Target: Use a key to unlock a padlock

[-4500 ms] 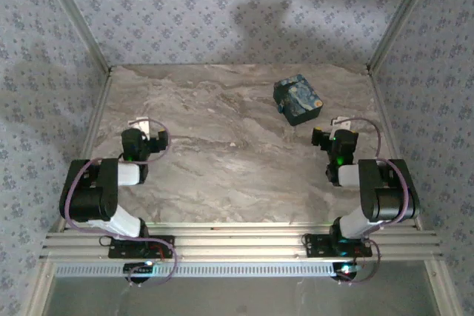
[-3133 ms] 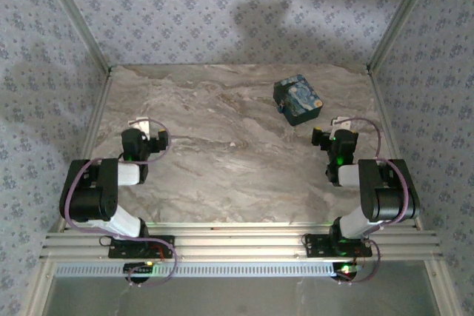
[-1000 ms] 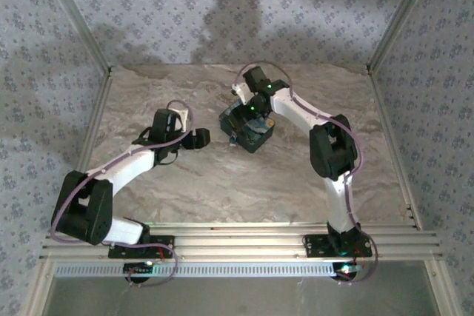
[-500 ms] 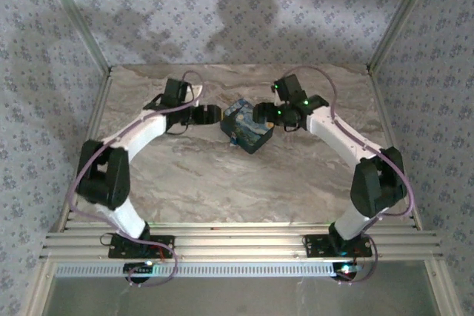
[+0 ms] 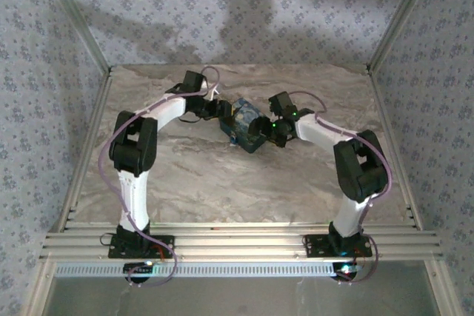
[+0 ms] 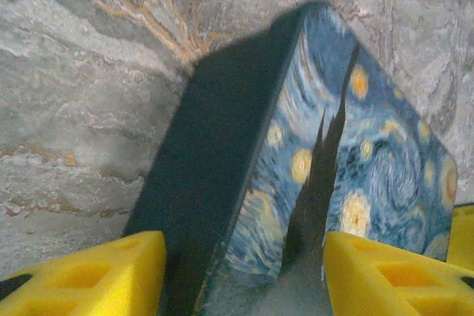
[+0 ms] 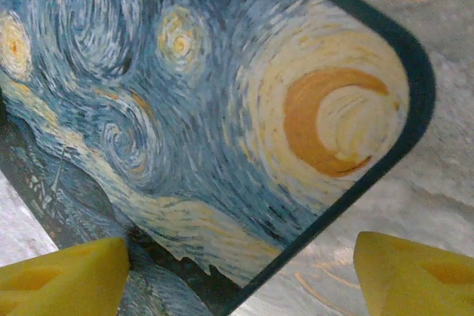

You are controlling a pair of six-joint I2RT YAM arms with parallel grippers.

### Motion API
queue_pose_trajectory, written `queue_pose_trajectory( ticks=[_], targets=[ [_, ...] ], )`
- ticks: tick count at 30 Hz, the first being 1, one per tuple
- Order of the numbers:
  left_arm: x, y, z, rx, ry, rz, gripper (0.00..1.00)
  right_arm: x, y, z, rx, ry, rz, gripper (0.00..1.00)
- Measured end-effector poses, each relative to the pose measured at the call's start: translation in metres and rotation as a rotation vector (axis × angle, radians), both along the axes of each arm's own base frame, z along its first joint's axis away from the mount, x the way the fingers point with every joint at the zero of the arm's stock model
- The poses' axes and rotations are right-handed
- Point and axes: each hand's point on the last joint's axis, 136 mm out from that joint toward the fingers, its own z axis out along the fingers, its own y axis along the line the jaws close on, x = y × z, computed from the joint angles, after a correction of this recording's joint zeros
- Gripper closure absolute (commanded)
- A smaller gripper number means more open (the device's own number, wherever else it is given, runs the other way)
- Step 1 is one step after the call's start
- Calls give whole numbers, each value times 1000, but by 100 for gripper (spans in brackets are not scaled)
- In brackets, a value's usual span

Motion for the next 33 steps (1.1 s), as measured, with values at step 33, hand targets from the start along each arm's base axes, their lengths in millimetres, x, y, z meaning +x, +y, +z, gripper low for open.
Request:
queue_pose_trajectory(
  ticks=[33],
  targets=[
    [-20, 12, -5, 24, -18, 177, 40, 88, -23, 26, -9, -54, 51, 18]
  ],
)
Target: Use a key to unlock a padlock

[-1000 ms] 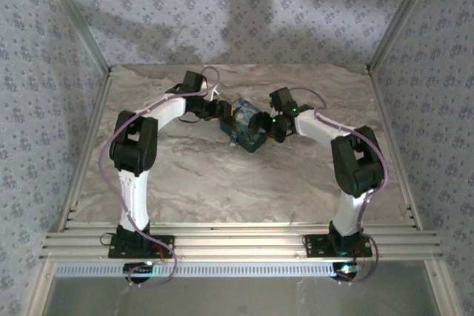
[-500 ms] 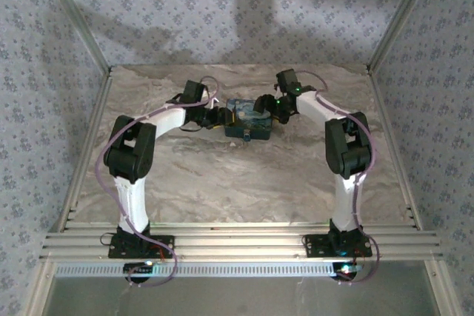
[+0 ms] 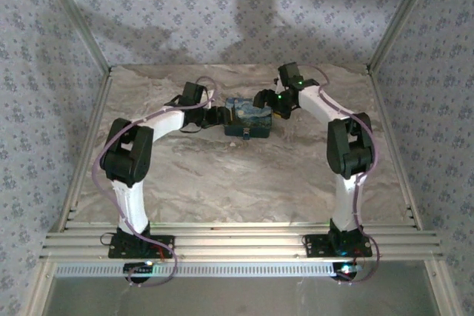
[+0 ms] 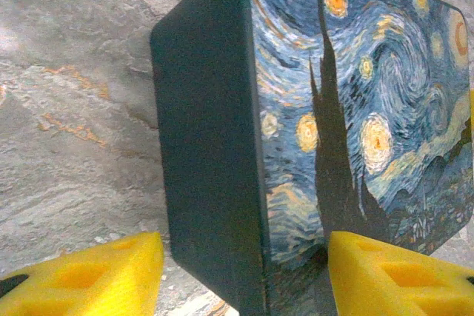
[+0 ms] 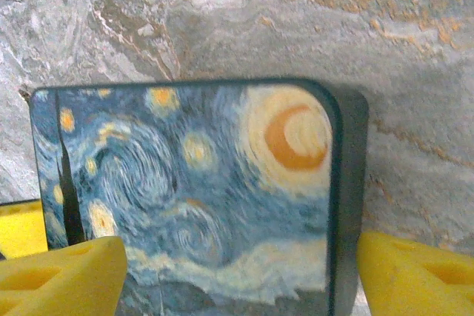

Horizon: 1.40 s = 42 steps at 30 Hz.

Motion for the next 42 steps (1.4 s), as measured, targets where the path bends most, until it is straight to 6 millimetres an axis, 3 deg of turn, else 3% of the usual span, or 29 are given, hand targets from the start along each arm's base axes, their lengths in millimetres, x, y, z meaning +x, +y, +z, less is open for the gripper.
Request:
queue_pose_trajectory(
  ticks=[3, 8, 12, 19, 25, 29, 37, 40, 42],
  targets=[
    [2, 1, 1, -13, -1, 8, 45, -14, -4, -7, -6, 24, 1, 21],
    [4, -6, 2, -56, 12, -1, 54, -28, 6, -26, 12, 79, 25, 26],
    [23, -12, 4, -81, -1, 6, 54, -20, 15, -26, 24, 64, 16, 27],
    [79, -8, 7, -88, -53, 49, 48, 14, 25, -24, 58, 37, -46, 23],
    [82, 1, 10, -41, -39, 41, 41, 18, 28, -22, 58, 33, -45, 16],
    [83, 34, 13, 41, -28, 96, 40, 13, 21, -10, 56, 22, -51, 16],
    [102, 157, 45, 238, -13, 397, 51, -19, -2, 48, 39, -89, -62, 16],
    [108, 180, 45, 284, 12, 458, 55, -38, -3, 48, 23, -89, -52, 16],
    [110, 182, 38, 304, 36, 469, 56, -51, -1, 40, 8, -70, -40, 16]
  ],
)
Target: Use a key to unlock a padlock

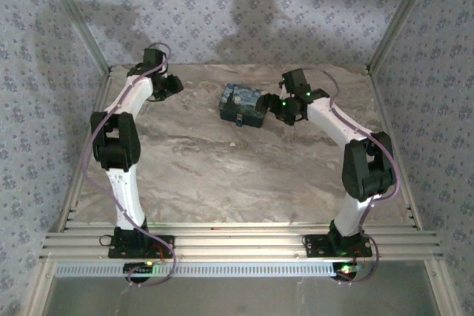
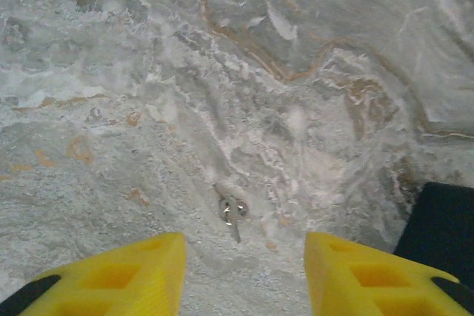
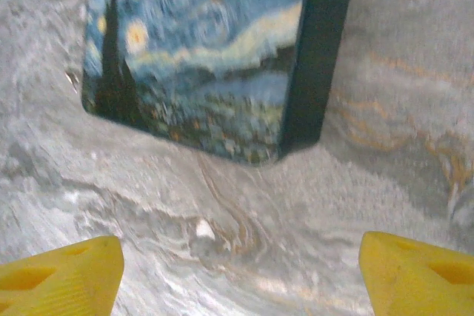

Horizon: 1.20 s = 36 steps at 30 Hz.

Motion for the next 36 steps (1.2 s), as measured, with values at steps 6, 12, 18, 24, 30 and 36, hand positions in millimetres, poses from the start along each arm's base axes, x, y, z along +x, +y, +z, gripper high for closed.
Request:
queue_pose_trajectory(
  ticks=[6, 12, 18, 24, 30, 36],
  targets=[
    [2, -5, -42, 39, 107, 5, 58, -28, 5, -33, -42, 78, 30, 16],
    [1, -7, -71, 82, 178, 7, 59, -31, 4, -38, -51, 83, 30, 16],
    [8, -15, -74, 105, 180, -3, 59, -30, 3, -38, -56, 77, 27, 16],
    [17, -32, -73, 140, 164, -24, 59, -30, 1, -40, -68, 78, 23, 16],
    [11, -38, -84, 194, 192, -30, 60, -34, 1, -41, -72, 82, 28, 16],
    [6, -30, -89, 235, 220, -16, 60, -36, -1, -29, -69, 52, 30, 15]
  ],
)
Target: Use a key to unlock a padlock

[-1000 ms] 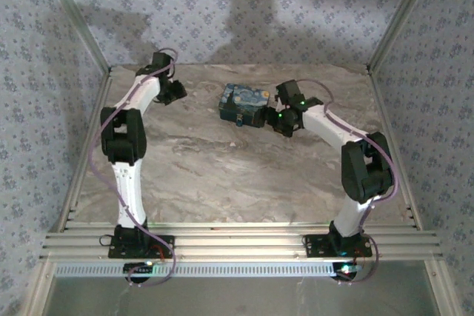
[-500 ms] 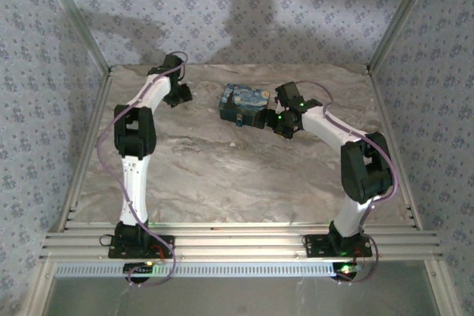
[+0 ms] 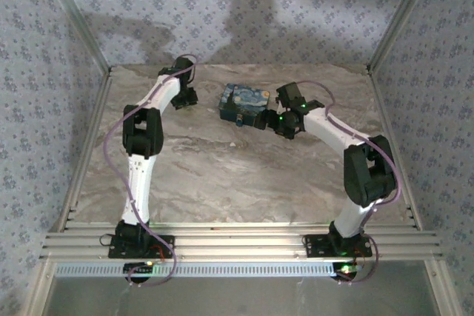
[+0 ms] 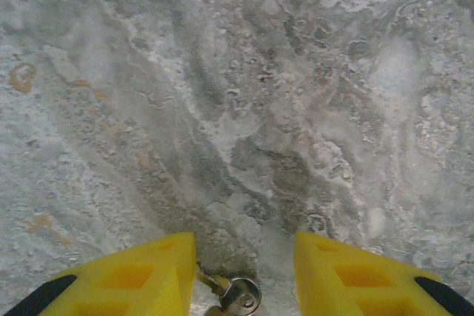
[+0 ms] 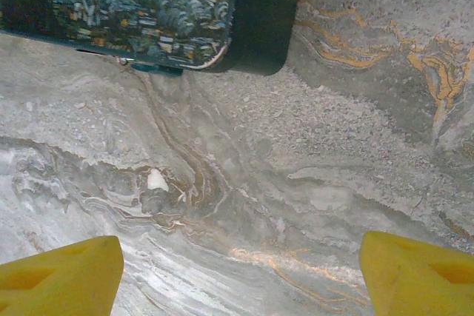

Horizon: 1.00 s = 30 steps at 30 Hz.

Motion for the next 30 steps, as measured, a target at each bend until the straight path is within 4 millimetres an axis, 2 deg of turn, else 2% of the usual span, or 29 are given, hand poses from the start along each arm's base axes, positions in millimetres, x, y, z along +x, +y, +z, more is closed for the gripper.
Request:
queue_pose_trajectory(
  ticks=[3, 10, 21, 30],
  targets=[
    [-1, 1, 0, 2, 5, -1, 65, -1, 0, 3, 3, -7, 0, 15],
    [-4, 2, -3, 6, 9, -22, 80, -6, -2, -4, -4, 12, 0, 15],
    [-34, -2, -3, -41, -3, -88, 100, -15, 0, 1, 2, -5, 12, 15],
    [-71, -9, 4, -87, 5, -217, 100, -30, 4, -4, -14, 4, 28, 15]
  ],
)
